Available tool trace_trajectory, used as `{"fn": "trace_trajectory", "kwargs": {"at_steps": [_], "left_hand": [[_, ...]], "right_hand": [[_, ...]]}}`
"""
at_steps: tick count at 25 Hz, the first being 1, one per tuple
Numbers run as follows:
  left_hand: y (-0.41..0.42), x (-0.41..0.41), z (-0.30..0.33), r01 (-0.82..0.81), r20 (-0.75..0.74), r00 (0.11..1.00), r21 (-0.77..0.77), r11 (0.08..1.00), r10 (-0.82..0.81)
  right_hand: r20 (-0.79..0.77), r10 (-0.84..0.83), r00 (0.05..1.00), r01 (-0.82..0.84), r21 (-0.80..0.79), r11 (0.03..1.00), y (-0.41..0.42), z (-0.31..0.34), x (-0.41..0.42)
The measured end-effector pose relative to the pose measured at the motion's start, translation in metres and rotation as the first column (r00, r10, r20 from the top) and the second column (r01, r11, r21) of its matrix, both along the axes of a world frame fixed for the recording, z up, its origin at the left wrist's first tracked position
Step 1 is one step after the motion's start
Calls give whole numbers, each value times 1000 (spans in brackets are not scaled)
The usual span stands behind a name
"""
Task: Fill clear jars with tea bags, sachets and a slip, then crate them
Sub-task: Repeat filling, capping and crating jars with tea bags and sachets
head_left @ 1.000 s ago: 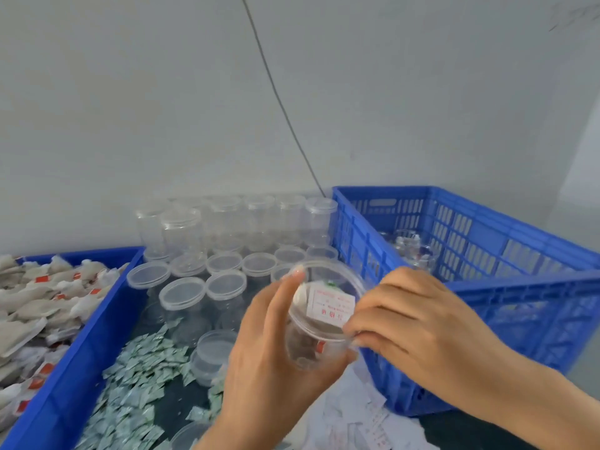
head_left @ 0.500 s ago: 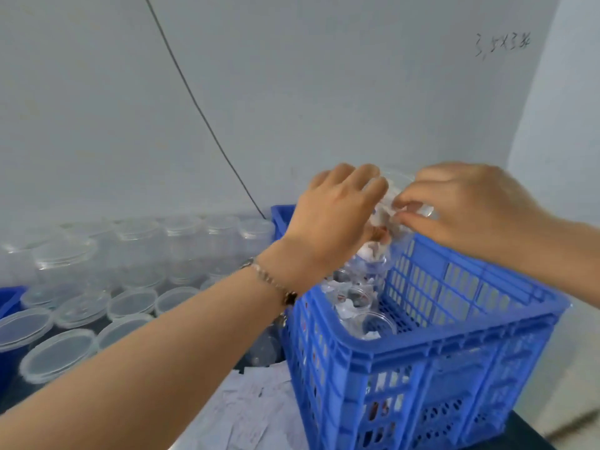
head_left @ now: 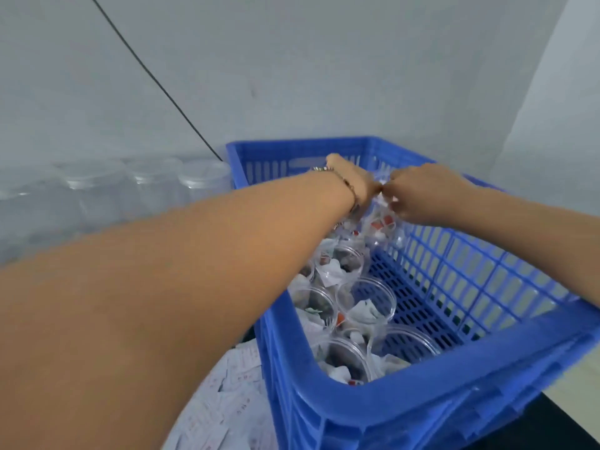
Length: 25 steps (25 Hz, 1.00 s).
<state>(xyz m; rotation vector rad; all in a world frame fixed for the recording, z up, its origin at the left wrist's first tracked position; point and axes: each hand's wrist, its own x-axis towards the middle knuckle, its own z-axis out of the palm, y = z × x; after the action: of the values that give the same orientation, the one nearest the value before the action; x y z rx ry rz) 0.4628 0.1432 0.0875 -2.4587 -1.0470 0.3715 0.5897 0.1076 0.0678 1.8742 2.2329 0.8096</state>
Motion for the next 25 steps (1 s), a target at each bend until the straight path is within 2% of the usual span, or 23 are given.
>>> {"fn": "trace_trajectory", "kwargs": {"at_steps": [4, 9, 14, 17, 19, 20, 22, 23, 25], "left_hand": [[2, 3, -5, 61, 97, 994, -27, 998, -58], [6, 11, -34, 56, -109, 992, -72, 996, -64], [6, 19, -60, -12, -289, 956, -171, 985, -38], [6, 21, -62, -62, -362, 932, -237, 969, -29], [4, 22, -58, -81, -351, 936, -277, 958, -23], [2, 20, -52, -78, -322, 947, -292, 953, -21], [-1, 14, -33, -68, -242, 970, -328, 942, -15], [-2, 6, -20, -66, -195, 981, -333, 940, 0], [-10, -22, 16, -61, -63, 997, -298, 953, 45]], "right_hand": [[-111, 9, 994, -2, 58, 998, 5, 1, 12], [-116, -38, 993, 12, -217, 976, 6, -26, -4], [-115, -108, 988, 56, -379, 924, 8, -49, -11], [-83, -184, 979, 101, -588, 803, 9, -55, -14], [-93, -250, 964, 113, -708, 697, 9, -56, -14], [-149, -298, 943, 97, -733, 673, 9, -54, -15], [-324, -356, 877, 34, -697, 717, 9, -44, -14], [-407, -341, 848, 9, -631, 775, 9, -36, -14], [-481, -225, 847, -22, -455, 890, 7, -16, -11]]}}
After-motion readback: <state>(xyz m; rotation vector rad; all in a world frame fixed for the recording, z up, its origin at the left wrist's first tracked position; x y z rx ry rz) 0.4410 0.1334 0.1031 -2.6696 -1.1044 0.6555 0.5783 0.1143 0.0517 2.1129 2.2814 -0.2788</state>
